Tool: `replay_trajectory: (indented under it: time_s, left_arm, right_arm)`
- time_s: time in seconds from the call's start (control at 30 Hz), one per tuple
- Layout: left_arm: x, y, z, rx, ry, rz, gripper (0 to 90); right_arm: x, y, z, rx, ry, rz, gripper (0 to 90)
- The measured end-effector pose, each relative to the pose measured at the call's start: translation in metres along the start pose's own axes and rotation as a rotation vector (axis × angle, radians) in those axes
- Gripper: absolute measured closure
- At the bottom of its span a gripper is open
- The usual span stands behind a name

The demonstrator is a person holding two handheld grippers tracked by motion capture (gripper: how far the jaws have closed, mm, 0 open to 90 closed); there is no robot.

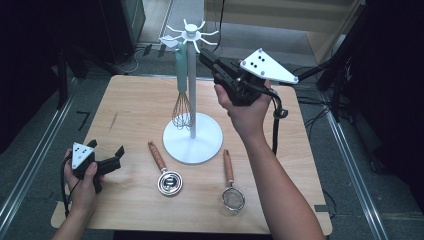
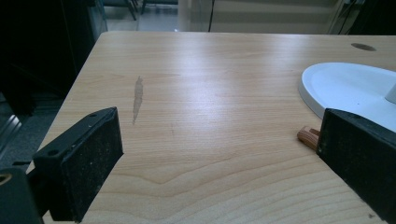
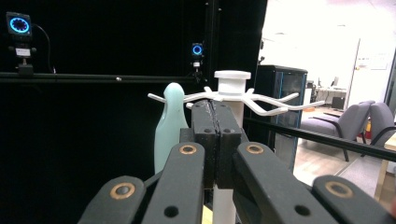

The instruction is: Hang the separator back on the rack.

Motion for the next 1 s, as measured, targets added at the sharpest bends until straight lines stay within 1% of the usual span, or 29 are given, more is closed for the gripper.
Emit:
replay_trajectory:
  time_s: [0.07, 0.1, 0.13, 0.17, 0.23, 0.27, 0.33, 0.4, 0.43, 0.47, 0.5, 0.57, 0.6, 0.63, 0.73, 0.77, 0.8, 0.87, 0.9, 0.93, 1.0]
  left_arm:
    - [0.000, 0.000, 0.000, 0.000, 0.006, 0.003, 1.0]
    - [0.000, 0.000, -0.001, 0.000, 0.006, 0.005, 1.0]
    - [0.000, 0.000, -0.001, 0.000, 0.006, 0.007, 1.0]
    - [0.000, 0.000, 0.000, 0.001, 0.006, 0.007, 1.0]
    - [0.000, 0.000, 0.000, 0.003, 0.002, 0.005, 1.0]
    - [0.000, 0.000, 0.000, 0.003, 0.000, 0.006, 1.0]
    - [0.000, 0.000, 0.000, 0.003, 0.000, 0.007, 1.0]
    - [0.000, 0.000, 0.000, 0.004, 0.001, 0.006, 1.0]
    - [0.000, 0.000, 0.000, 0.002, 0.002, 0.006, 1.0]
    - [0.000, 0.000, 0.000, 0.001, 0.002, 0.005, 1.0]
    - [0.000, 0.000, 0.000, -0.001, 0.000, 0.005, 1.0]
    - [0.000, 0.000, 0.000, -0.001, -0.001, 0.004, 1.0]
    - [0.000, 0.000, 0.000, -0.001, -0.001, 0.004, 1.0]
    - [0.000, 0.000, 0.000, -0.001, 0.000, 0.004, 1.0]
    - [0.000, 0.000, 0.000, -0.001, 0.000, 0.003, 1.0]
    - [0.000, 0.000, 0.000, -0.002, 0.000, 0.004, 1.0]
    - [0.000, 0.000, 0.000, -0.002, 0.000, 0.004, 1.0]
    - [0.000, 0.000, 0.000, -0.001, -0.001, 0.007, 1.0]
    - [0.000, 0.000, 0.000, 0.001, 0.001, 0.007, 1.0]
    - [0.000, 0.000, 0.000, 0.000, 0.002, 0.007, 1.0]
    - [0.000, 0.000, 0.000, -0.002, 0.000, 0.004, 1.0]
  right_arm:
    - [0.001, 0.000, 0.000, 0.001, 0.000, 0.000, 90.0]
    - [0.001, 0.001, 0.001, 0.019, 0.000, 0.011, 90.0]
    - [0.001, 0.003, 0.003, 0.047, -0.004, 0.023, 89.1]
    - [0.002, 0.004, 0.004, 0.056, -0.008, 0.017, 85.3]
    - [0.003, 0.005, 0.007, 0.041, 0.002, -0.003, 79.4]
    - [0.005, 0.006, 0.009, 0.055, 0.000, 0.002, 77.1]
    - [0.010, 0.010, 0.013, 0.093, -0.022, 0.027, 73.1]
    - [0.016, 0.013, 0.018, 0.121, -0.043, 0.034, 71.1]
    - [0.020, 0.013, 0.020, 0.123, -0.061, 0.019, 71.2]
    - [0.024, 0.012, 0.022, 0.115, -0.077, 0.001, 70.5]
    - [0.027, 0.012, 0.024, 0.117, -0.081, -0.001, 69.6]
    - [0.033, 0.014, 0.028, 0.134, -0.097, 0.010, 69.1]
    - [0.036, 0.013, 0.030, 0.126, -0.105, -0.006, 69.0]
    - [0.039, 0.013, 0.032, 0.120, -0.106, -0.011, 69.2]
    - [0.049, 0.018, 0.040, 0.164, -0.132, -0.031, 70.0]
    - [0.053, 0.018, 0.042, 0.168, -0.145, -0.050, 69.5]
    - [0.056, 0.019, 0.044, 0.168, -0.151, -0.051, 68.7]
    - [0.064, 0.020, 0.048, 0.173, -0.170, -0.059, 64.2]
    - [0.073, 0.022, 0.051, 0.177, -0.187, -0.079, 57.5]
    - [0.073, 0.022, 0.051, 0.177, -0.187, -0.079, 57.5]
    - [0.083, 0.023, 0.054, 0.187, -0.213, -0.110, 48.0]
Point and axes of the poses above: each handheld gripper's, and its own axes: z roughly backward along the jaws, x roughly out of its underside, y roughly to its right, the point moved 10 cm from there along -z, roughly forward along the jaws, and after that the axes turned 11 degrees about -x, right-handed, at the moved point
